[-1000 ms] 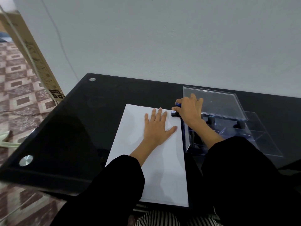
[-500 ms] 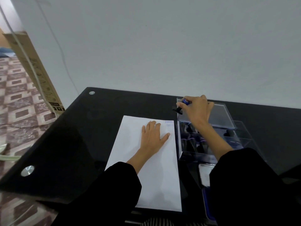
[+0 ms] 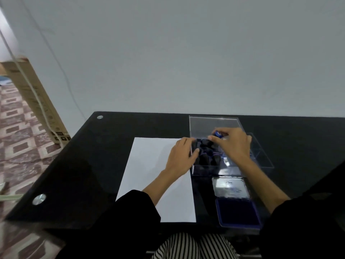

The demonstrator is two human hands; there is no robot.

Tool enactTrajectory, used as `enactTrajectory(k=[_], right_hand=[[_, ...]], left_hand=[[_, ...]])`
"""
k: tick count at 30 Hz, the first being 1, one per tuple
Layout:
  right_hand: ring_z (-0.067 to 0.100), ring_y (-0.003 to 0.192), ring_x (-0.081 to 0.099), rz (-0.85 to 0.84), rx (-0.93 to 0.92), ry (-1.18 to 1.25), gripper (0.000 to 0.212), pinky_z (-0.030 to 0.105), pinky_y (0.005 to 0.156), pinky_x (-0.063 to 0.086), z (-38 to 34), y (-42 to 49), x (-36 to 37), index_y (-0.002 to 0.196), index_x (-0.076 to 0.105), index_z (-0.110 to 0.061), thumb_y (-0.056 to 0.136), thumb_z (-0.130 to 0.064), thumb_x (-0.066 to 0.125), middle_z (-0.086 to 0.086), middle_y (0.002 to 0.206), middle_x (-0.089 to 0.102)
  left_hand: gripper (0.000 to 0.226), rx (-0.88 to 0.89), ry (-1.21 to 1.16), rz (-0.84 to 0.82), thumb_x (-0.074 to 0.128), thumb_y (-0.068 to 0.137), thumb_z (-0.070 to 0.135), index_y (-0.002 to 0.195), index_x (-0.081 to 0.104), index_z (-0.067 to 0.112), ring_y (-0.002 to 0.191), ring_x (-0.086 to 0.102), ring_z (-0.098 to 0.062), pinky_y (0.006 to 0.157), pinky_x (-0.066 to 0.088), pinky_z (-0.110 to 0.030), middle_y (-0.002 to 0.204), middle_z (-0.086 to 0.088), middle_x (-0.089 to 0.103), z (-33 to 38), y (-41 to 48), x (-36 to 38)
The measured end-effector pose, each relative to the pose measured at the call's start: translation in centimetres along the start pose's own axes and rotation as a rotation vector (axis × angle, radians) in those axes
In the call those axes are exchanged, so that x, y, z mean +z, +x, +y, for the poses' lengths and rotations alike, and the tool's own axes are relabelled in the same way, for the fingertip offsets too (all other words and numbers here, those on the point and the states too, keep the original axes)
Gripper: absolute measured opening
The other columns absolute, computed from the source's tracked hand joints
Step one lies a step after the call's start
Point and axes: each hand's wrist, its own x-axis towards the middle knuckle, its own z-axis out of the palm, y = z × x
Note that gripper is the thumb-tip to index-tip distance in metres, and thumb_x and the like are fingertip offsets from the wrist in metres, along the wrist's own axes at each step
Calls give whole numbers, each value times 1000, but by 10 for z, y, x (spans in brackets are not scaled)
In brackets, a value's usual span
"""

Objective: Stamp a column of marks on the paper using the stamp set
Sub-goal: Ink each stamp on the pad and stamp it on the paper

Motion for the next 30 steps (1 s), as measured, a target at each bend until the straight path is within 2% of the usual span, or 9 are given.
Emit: enactTrajectory(k=[4, 8, 10, 13, 17, 20, 25, 30], right_hand=[[23, 109, 56, -3, 34, -9, 25, 36, 89, 31, 8, -35, -22, 96, 72, -28, 78, -45, 69, -2, 97, 72], [24, 109, 57, 0, 50, -5, 25, 36, 86, 32, 17, -70, -38, 97, 71, -27, 79, -44, 69, -3, 97, 71], [24, 110, 56, -12, 66, 3, 24, 37, 87, 32, 23, -86, -42, 97, 71, -28, 79, -43, 70, -4, 97, 71], [22, 109, 57, -28, 89, -3, 24, 37, 87, 33, 35, -109, -44, 98, 70, -30, 78, -44, 70, -7, 96, 70], [18, 104, 55, -75, 103, -47, 27, 34, 86, 31, 49, -134, -47, 103, 68, -33, 79, -44, 68, -10, 83, 62], [16, 108, 52, -112, 101, -111, 29, 33, 88, 30, 55, -147, -47, 107, 66, -34, 81, -45, 65, -6, 96, 68], [15, 109, 49, -136, 43, -157, 28, 33, 89, 30, 57, -158, -43, 108, 64, -35, 83, -45, 63, -7, 104, 68], [15, 107, 50, -118, 7, -178, 26, 33, 88, 30, 55, -158, -39, 107, 65, -33, 83, -43, 64, -7, 103, 68]], left_hand=[[39, 150, 61, -55, 50, 95, 26, 130, 49, 10, 117, 47, -19, 96, 37, -26, 128, -6, 52, 26, -27, 7], [38, 231, 75, -87, 52, 93, 25, 127, 50, 8, 116, 47, -21, 97, 39, -30, 125, -7, 53, 41, -60, 13], [41, 244, 75, -121, 53, 92, 27, 128, 49, 8, 119, 45, -19, 100, 35, -26, 128, -7, 51, 46, -78, 16], [52, 231, 82, -202, 55, 91, 35, 135, 42, 11, 128, 38, -16, 104, 28, -20, 138, -5, 44, 48, -100, 22], [80, 113, 186, -367, 54, 85, 55, 146, 26, 11, 142, 19, -17, 115, 18, -28, 153, -4, 24, 45, -120, 35], [93, 67, 230, -423, 57, 81, 61, 148, 17, 10, 145, 10, -18, 118, 12, -31, 156, -4, 15, 47, -129, 45], [98, 52, 304, -411, 55, 80, 64, 149, 11, 11, 145, 5, -21, 119, 9, -36, 157, -5, 9, 50, -134, 55], [97, 34, 317, -381, 54, 79, 66, 149, 14, 10, 143, 13, -23, 118, 11, -35, 155, -7, 15, 52, -135, 59]])
